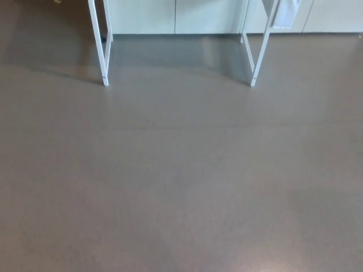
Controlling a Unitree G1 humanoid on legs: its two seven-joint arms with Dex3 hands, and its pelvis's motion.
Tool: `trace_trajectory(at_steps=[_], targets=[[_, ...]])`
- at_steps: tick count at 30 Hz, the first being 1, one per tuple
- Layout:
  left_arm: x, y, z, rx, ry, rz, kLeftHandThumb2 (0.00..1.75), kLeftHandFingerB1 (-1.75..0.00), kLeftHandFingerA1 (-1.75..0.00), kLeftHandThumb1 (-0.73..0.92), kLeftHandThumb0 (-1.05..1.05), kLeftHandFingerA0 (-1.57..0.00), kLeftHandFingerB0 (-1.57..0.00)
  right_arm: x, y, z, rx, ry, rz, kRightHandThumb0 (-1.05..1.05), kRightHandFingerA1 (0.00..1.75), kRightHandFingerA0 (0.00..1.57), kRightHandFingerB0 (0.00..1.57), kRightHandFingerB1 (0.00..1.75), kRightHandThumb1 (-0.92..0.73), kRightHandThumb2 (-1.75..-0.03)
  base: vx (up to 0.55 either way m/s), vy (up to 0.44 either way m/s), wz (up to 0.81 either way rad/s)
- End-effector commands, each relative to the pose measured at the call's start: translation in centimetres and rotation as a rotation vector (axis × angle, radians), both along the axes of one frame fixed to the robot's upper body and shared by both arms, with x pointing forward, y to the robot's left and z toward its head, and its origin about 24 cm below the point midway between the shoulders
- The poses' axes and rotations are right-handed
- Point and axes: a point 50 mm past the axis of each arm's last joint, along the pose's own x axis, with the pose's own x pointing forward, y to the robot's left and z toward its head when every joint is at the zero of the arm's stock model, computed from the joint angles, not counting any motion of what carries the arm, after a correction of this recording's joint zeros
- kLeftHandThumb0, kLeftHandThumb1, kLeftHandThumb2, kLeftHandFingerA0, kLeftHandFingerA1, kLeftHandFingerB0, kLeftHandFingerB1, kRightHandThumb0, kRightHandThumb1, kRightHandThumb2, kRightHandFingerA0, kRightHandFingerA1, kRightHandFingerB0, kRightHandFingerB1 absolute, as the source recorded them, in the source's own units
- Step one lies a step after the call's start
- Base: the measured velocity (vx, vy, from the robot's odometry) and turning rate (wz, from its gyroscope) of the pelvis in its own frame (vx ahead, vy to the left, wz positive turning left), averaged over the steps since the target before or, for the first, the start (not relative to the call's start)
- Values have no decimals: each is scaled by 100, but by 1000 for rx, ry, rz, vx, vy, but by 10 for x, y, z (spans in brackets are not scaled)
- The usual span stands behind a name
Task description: The robot walk towards a table in front and uses its left hand to pick up the pot from the base and pour water to the cup on the right hand side
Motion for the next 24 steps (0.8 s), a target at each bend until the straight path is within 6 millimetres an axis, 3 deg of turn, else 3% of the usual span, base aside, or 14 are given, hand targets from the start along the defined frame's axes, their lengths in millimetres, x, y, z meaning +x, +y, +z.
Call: trace_trajectory(at_steps=[1,20,21,24], targets=[[1,1,2,12,-11,9,88,-51,-56,40,3,-25,-18,2,-6,2,-7,-2,-16,-15,52,54,19,33,-58,-56,211,27,1],[8,2,3,12,-5,-9,89,-50,-56,42,0,-25,-14,7,-5,1,-5,-7,-24,-16,51,51,20,33,-59,-57,293,-100,12],[11,2,5,15,-17,-12,89,-51,-57,42,0,-25,-15,11,-5,1,-1,-16,-31,-12,67,50,9,49,-42,-88,330,19,-17],[11,2,6,7,-17,-5,90,-50,-57,43,1,-27,-15,9,-1,5,9,-28,-35,-14,67,50,6,47,-41,-87,361,84,-19]])
